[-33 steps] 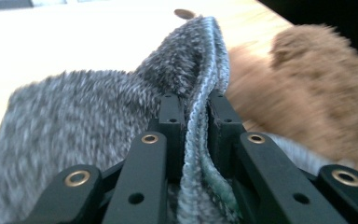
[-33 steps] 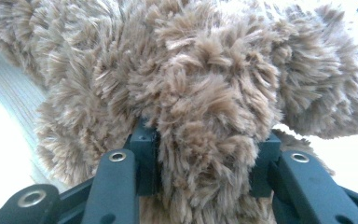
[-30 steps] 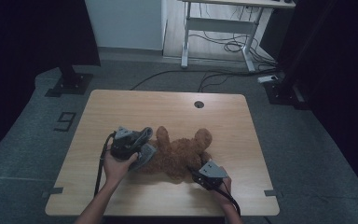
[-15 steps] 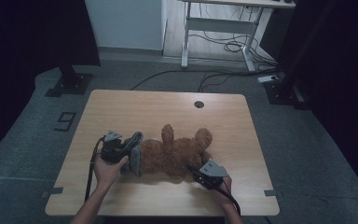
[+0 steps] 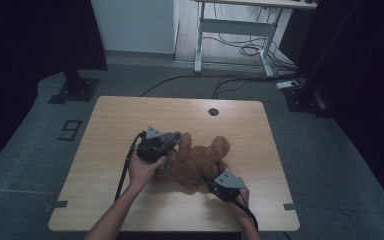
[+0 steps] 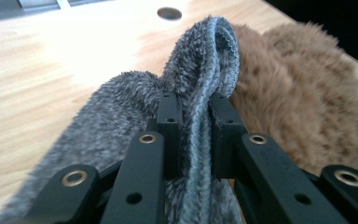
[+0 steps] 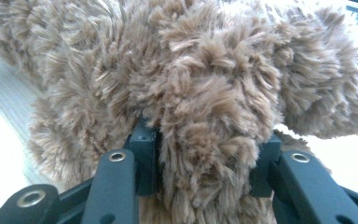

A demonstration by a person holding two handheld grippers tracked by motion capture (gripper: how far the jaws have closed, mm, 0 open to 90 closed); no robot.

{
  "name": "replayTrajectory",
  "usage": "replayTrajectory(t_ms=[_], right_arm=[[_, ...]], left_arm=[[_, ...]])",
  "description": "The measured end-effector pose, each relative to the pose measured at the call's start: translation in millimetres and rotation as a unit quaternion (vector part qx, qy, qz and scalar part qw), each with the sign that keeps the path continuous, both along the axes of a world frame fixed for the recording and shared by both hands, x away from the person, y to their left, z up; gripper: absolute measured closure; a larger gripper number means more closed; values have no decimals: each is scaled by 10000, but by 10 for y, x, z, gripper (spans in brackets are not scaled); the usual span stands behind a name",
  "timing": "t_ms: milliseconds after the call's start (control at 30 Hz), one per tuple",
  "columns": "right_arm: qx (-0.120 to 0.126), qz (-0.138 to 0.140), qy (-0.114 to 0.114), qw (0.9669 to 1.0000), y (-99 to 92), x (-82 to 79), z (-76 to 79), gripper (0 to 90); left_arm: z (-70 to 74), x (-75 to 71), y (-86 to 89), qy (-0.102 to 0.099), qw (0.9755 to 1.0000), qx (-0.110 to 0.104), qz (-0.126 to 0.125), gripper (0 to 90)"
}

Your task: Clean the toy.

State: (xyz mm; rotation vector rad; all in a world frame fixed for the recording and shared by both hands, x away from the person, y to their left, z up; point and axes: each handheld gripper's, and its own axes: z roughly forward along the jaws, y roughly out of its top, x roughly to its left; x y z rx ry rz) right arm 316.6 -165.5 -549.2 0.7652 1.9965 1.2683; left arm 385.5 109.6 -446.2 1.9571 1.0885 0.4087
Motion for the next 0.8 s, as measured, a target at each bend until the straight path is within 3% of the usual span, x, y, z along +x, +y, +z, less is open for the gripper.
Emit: replayTrajectory(t_ms=[200,333,500,800], right_arm=[[90,123,54,9999,-21,4,2,536],[265,300,248,9989,-66,-10,13,468],[577,486,689,9948,-178,-65,72,327],[1085,693,902,9876,-337,-121,282,181]], left_arm=[[-146,-62,61,-11,10000,-72,-19,773],[-195,-195,95,-158,9998,-108,-62,776],[-265,-361,176,-335,9989,-302,-107,780],[-359,-641,324,-424,9961,-742,-215,782]])
